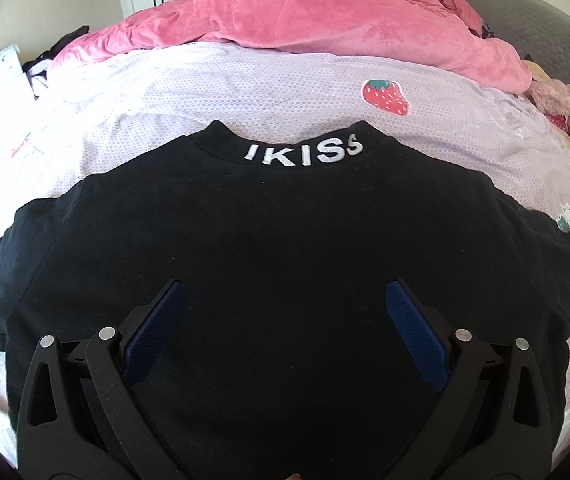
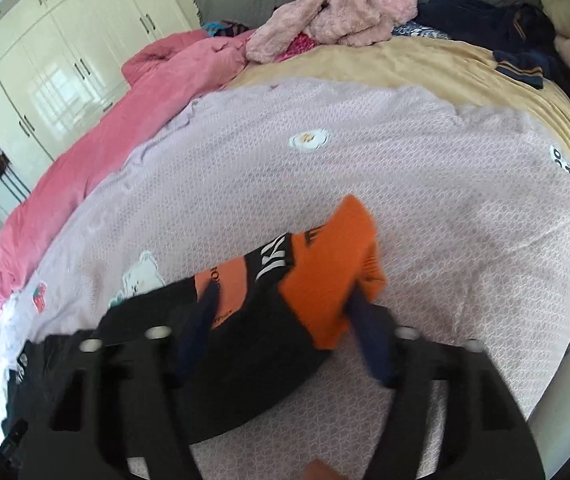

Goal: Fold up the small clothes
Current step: 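Close the right tool on the orange cuff and lift it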

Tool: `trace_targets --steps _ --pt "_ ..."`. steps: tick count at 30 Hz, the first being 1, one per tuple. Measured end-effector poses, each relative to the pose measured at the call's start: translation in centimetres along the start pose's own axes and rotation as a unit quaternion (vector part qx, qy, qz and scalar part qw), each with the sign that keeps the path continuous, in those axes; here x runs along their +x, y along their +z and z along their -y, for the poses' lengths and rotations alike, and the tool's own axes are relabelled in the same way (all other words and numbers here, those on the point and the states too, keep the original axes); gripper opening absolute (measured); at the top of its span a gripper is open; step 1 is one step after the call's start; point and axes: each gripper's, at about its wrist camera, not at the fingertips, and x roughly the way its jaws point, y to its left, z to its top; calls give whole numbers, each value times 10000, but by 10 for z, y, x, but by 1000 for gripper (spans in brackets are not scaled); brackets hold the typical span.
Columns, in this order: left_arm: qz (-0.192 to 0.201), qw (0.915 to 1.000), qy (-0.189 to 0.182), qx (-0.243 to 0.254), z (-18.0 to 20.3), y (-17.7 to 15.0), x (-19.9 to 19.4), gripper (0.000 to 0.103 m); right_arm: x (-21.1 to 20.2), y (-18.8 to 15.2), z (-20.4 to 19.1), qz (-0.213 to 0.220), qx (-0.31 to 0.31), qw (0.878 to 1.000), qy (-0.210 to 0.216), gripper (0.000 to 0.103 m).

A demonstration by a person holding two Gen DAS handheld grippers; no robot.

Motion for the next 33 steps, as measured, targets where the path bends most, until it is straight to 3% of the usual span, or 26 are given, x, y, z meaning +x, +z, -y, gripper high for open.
trace_targets --steps 2,4,9,15,26,33 --pt "-15 9999 -4 -101 -5 3 1 94 -3 2 4 74 47 9999 107 24" --pt "-1 9999 19 -115 -7 7 0 94 -6 3 5 118 -20 9997 222 19" --pt "128 9999 68 -53 -8 15 -7 94 -23 1 -14 418 -388 9977 372 16" --pt "200 9995 184 -129 -17 11 -21 94 -48 -4 -63 524 -828 9897 1048 15" --pt "599 9964 521 -311 -55 -1 -56 94 -76 -41 -191 298 -1828 9567 2247 15" --pt "619 9944 566 -637 -88 -8 -61 94 -83 -86 -252 1 -2377 9348 2637 15"
